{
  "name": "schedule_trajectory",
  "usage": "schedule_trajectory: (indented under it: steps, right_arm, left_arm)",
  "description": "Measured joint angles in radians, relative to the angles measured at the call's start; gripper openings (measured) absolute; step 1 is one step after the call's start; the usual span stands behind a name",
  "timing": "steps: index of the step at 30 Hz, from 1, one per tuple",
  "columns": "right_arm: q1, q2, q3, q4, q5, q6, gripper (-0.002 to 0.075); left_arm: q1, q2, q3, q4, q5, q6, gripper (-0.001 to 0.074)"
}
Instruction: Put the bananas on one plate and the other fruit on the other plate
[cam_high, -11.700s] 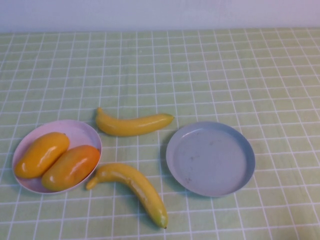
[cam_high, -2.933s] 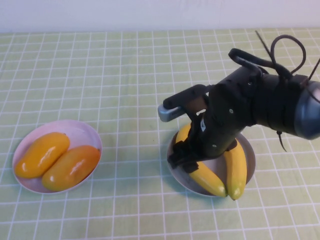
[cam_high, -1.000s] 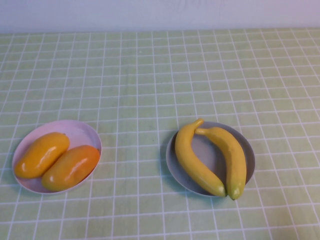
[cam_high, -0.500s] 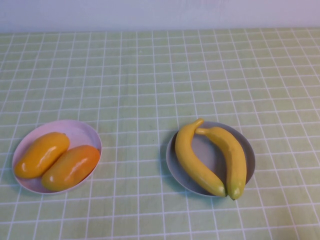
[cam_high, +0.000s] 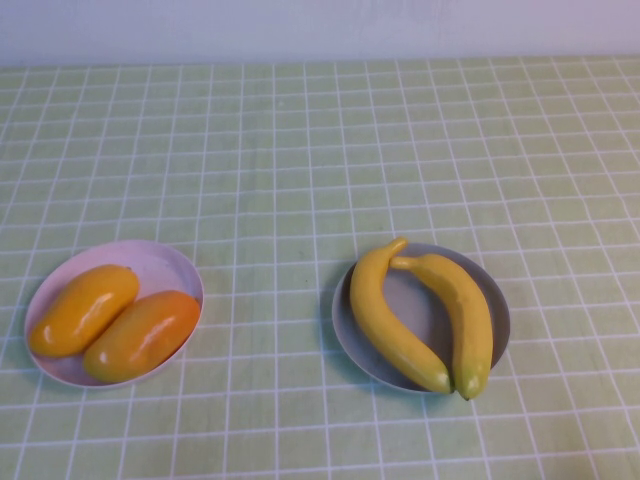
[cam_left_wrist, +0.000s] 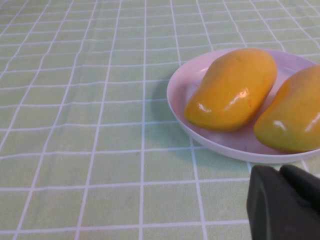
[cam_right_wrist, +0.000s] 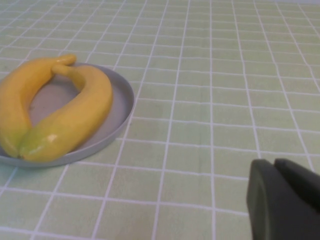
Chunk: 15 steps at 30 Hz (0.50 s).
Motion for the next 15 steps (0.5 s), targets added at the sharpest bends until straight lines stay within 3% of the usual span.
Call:
schedule_trajectory:
  steps: [15]
  right_arm:
    - [0.0, 0.0, 0.0, 0.02, 0.002, -0.005, -0.0015]
  left_arm:
    - [0.0, 0.0, 0.0, 0.0, 0.002, 0.0, 0.0002]
